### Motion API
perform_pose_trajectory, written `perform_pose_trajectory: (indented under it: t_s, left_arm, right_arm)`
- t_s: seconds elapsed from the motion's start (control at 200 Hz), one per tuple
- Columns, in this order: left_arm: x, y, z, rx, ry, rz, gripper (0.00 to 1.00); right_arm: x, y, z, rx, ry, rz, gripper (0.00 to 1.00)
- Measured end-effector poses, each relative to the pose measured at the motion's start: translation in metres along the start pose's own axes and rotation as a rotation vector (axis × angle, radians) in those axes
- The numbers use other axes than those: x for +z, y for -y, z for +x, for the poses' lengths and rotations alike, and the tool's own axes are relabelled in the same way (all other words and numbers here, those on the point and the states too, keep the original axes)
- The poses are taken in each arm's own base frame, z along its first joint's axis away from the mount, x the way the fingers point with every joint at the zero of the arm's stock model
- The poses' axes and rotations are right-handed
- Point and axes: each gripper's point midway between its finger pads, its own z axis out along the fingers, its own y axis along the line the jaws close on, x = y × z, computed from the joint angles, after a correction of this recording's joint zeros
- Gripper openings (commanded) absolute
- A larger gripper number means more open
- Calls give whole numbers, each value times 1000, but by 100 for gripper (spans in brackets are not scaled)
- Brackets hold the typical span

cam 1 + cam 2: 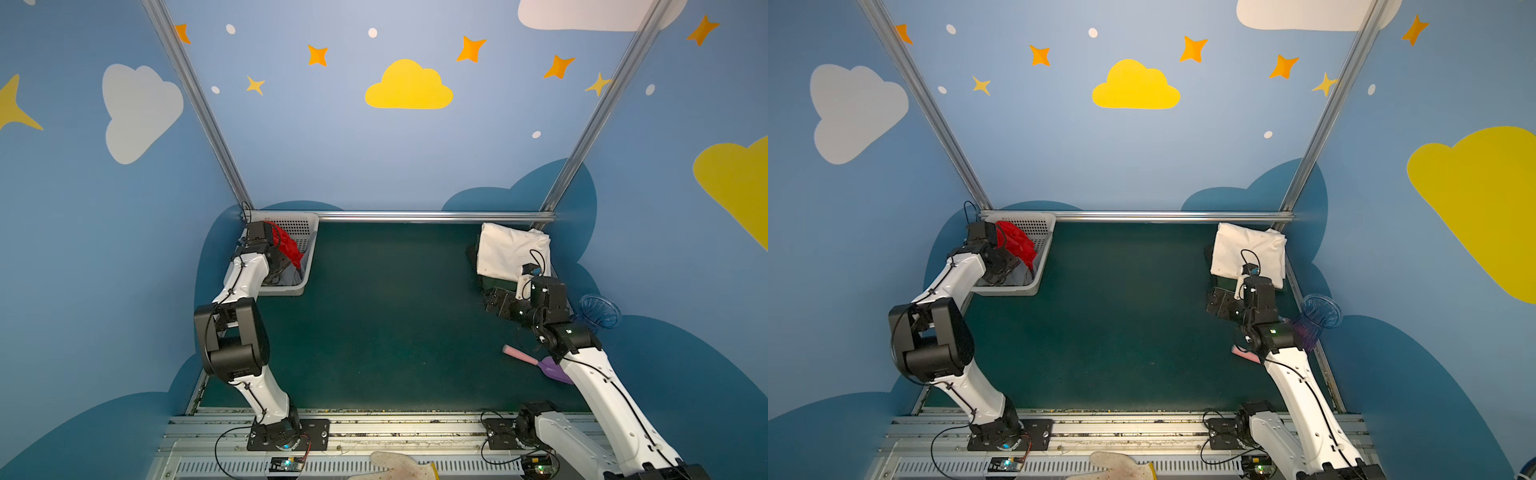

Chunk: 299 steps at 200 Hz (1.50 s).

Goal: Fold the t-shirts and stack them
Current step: 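Reach the left gripper into the white basket and grasp the grey t-shirt, then pull the grey t-shirt onto the table with left gripper while right gripper reaches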

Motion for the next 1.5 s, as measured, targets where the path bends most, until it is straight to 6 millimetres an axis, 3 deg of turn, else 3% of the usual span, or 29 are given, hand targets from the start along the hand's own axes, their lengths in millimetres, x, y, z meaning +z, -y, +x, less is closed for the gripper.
perform_pose_trajectory:
  t_s: [0.075, 0.115, 0.175, 0.425, 0.561, 0.681, 0.816, 0.886, 1.021, 1.091, 1.161, 1.236, 1.346, 1.386, 1.431, 1.497]
  left_arm:
    - [2, 4, 2, -2, -22, 11, 20]
    - [1, 6, 2, -2, -29, 17, 17]
    - [-4, 10, -1, 1, -32, 26, 4]
    - [-36, 32, -21, 25, 12, 75, 4]
    - [-71, 42, -21, 52, 53, 116, 4]
    - [-131, 65, -31, 98, 165, 197, 4]
    - [-240, 111, -51, 149, 335, 387, 4]
    - [-293, 136, -50, 184, 401, 498, 4]
    - [-394, 186, -6, 319, 443, 754, 4]
    - [-428, 204, 19, 383, 431, 861, 4]
    - [-450, 218, 39, 430, 410, 940, 4]
    - [-461, 233, 58, 479, 374, 1007, 4]
    - [-448, 257, 92, 559, 285, 1037, 6]
    - [-436, 265, 104, 585, 246, 1030, 20]
    - [-418, 273, 121, 620, 190, 1018, 52]
    - [-385, 281, 148, 661, 88, 991, 61]
  right_arm:
    - [-3, 0, 2, 1, 5, -2, 97]
    - [-5, 1, 3, 0, 9, -3, 98]
    - [-6, 2, 6, 0, 11, -3, 98]
    - [-11, 6, 16, 1, 5, 3, 98]
    - [-12, 5, 15, 1, 8, 2, 98]
    - [-12, 5, 15, 2, 9, 1, 98]
    - [-12, 5, 15, 4, 8, -1, 98]
    - [-12, 4, 15, 10, 7, -6, 98]
    - [-12, 1, 16, 26, 3, -24, 98]
    - [-12, -1, 16, 33, -1, -33, 98]
    - [-12, -2, 17, 39, -4, -40, 98]
    - [-12, -3, 17, 44, -6, -48, 98]
    - [-11, -6, 19, 60, -9, -66, 98]
    - [-10, -6, 21, 66, -14, -71, 98]
    - [-9, -6, 24, 76, -22, -77, 98]
    - [-5, -5, 31, 87, -34, -83, 98]
